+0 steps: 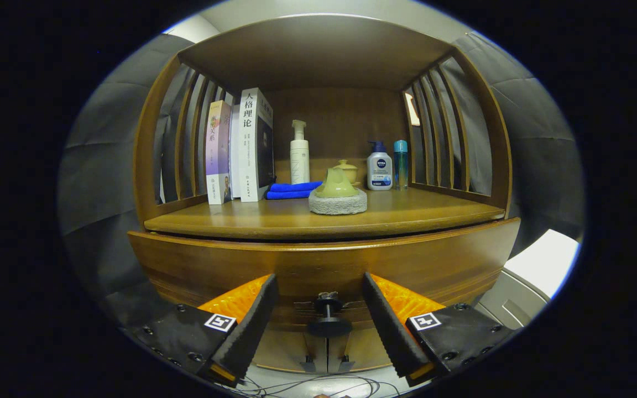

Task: Pull open the drawer, take out the items inside it, and place them on the countertop above the cabinet.

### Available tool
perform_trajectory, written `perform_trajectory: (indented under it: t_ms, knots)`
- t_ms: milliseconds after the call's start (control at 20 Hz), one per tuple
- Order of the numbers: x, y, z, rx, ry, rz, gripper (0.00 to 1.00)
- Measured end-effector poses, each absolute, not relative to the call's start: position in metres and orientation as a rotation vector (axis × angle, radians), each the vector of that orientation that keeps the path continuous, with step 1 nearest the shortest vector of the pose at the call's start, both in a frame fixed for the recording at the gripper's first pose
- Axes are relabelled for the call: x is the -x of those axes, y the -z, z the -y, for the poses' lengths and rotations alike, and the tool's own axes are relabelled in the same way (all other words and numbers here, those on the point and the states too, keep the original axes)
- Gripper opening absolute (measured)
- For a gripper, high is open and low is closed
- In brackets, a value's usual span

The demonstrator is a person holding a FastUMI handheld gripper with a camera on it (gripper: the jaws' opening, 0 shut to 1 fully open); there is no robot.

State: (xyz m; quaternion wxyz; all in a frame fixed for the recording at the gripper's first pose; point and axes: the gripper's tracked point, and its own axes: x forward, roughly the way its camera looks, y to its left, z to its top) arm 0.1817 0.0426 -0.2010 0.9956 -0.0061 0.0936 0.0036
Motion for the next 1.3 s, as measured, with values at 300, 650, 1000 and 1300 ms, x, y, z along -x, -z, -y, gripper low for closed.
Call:
perform_trajectory:
  t_ms: [300, 650, 1000, 1300]
  knots:
    - [-0.198, 0.203, -0.043, 0.029, -0.003, -0.185, 0.98]
    - [-0.179, 0.206, -0.043, 0.074, -0.035, -0.259, 0.99]
    - [-0.094, 0.125, -0.041, -0.041, -0.076, -0.143, 0.98]
    - [-0.017, 0.034, -0.045, -0.119, -0.119, -0.003, 0.97]
